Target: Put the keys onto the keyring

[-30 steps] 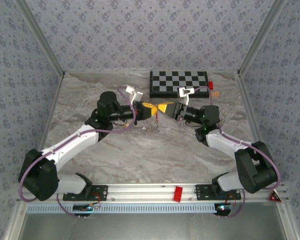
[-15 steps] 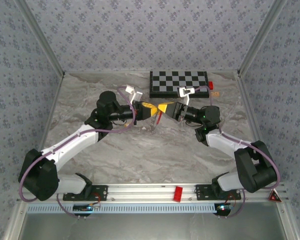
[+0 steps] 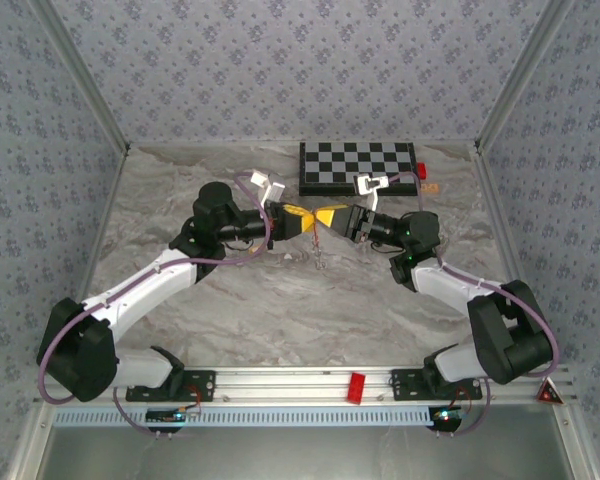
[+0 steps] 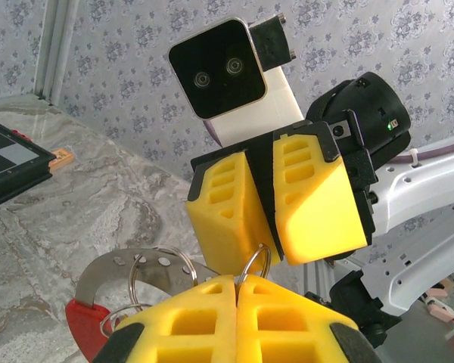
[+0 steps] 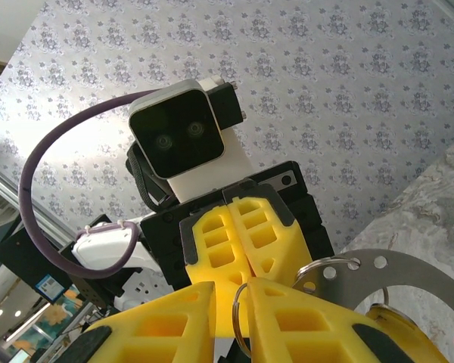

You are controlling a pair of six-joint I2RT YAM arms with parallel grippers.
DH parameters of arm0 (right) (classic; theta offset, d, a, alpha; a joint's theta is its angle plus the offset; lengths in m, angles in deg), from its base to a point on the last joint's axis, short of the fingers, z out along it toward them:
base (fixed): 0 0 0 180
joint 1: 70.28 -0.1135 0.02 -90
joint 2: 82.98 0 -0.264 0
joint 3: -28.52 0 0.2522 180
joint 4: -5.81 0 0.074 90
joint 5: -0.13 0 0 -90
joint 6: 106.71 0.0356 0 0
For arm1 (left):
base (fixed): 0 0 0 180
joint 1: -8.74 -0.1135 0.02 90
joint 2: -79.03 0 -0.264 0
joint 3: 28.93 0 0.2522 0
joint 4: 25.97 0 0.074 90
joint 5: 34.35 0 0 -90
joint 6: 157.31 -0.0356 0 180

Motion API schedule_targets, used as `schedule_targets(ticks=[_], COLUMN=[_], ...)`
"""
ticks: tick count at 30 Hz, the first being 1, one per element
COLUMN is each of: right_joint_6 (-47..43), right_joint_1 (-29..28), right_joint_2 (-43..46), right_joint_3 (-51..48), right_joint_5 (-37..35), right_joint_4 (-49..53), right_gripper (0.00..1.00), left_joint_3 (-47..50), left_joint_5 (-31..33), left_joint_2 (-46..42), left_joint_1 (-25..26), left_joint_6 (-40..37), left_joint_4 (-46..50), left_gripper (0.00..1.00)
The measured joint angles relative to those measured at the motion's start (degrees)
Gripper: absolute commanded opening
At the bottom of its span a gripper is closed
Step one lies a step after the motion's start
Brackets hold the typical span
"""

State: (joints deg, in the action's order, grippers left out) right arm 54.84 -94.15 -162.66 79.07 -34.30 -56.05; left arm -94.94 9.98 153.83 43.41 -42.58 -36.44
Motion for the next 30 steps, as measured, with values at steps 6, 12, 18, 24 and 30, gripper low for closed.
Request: schedule_targets(ticks=[6,12,18,24,30], right_joint_6=[-0.44,-1.97,-5.46,-13.77,-19.37], right_joint_1=[0.00,0.61,1.53,1.29,0.98], right_joint_2=[-0.07,-0.13,1.16,6.67,9.68], right_joint_3=[-0.02,-0.02,-0.20,-0.20,-0.11], right_joint_5=[0.00,0.24,0.83,0.81,0.63], right_joint_4=[0.20,0.87,4.83,16.22,23.43], right_gripper=[0.15,0.00,0.00,0.00,0.00], left_joint_3=[0.00,0.00,0.00,0.00,0.00], left_joint_5=[0.00,-0.15,-0.26,-1.55,-2.60], left_joint_2=[0.00,0.00,0.00,0.00,0.00], left_joint_1=[-0.09,-0.17,-0.17,-0.17,-0.17], left_joint_6=[0.42,0.87,1.44,1.49,1.68], left_joint_4=[-0.04,-0.07,-0.02,-0.02,-0.02], left_gripper=[0.00,0.00,0.00,0.00,0.09])
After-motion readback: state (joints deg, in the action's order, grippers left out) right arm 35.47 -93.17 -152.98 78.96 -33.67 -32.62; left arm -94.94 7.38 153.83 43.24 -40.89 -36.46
